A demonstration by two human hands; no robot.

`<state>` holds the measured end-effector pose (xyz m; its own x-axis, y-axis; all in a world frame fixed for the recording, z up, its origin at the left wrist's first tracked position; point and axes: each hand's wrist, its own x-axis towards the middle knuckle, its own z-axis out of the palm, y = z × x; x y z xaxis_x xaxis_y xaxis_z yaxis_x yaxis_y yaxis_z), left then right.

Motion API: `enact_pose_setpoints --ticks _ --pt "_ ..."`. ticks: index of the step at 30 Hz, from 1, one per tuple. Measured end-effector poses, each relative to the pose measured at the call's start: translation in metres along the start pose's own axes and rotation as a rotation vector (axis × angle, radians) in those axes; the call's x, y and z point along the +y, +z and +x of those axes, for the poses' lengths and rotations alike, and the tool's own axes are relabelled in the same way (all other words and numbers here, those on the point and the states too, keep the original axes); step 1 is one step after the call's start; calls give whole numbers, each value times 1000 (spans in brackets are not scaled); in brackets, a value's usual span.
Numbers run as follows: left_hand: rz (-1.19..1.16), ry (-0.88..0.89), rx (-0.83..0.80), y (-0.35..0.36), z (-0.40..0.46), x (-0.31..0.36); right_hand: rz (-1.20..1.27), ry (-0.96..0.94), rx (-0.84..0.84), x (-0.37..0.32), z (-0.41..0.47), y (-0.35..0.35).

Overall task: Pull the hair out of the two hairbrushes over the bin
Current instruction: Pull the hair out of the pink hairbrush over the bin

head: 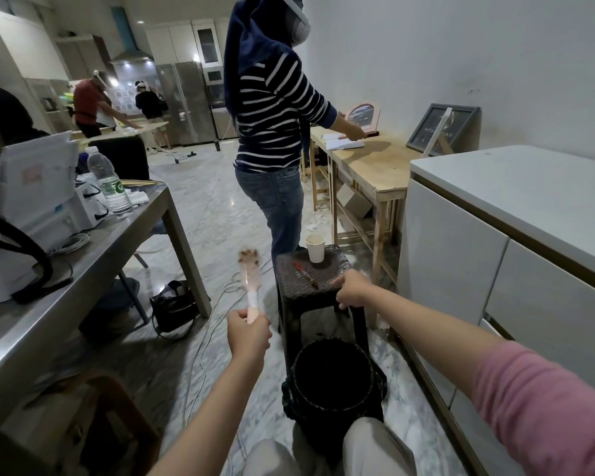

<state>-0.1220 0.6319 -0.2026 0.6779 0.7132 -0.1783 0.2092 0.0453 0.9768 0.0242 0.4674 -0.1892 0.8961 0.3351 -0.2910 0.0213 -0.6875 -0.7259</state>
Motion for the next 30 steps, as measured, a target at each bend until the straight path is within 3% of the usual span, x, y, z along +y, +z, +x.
enact_pose_setpoints --ticks 5,10,13,17,22,26,30 --pt "126 58 -133 6 -10 8 270 -70 13 -9 -3 4" --pt "165 67 -248 18 -25 15 444 -117 -190 -29 -14 7" --pt "164 61 -277 20 -28 15 428 -129 -263 -36 -21 10" --pt "146 24 -237 16 -26 12 281 -153 -92 -35 -22 14" --pt "57 -73 -175 12 -21 4 441 -81 149 -28 -10 9" --pt "-28 -183 -68 9 -7 -6 470 -106 247 -21 -10 -1" --pt "-35 -195 0 5 1 -12 339 -139 297 -15 -7 -6"
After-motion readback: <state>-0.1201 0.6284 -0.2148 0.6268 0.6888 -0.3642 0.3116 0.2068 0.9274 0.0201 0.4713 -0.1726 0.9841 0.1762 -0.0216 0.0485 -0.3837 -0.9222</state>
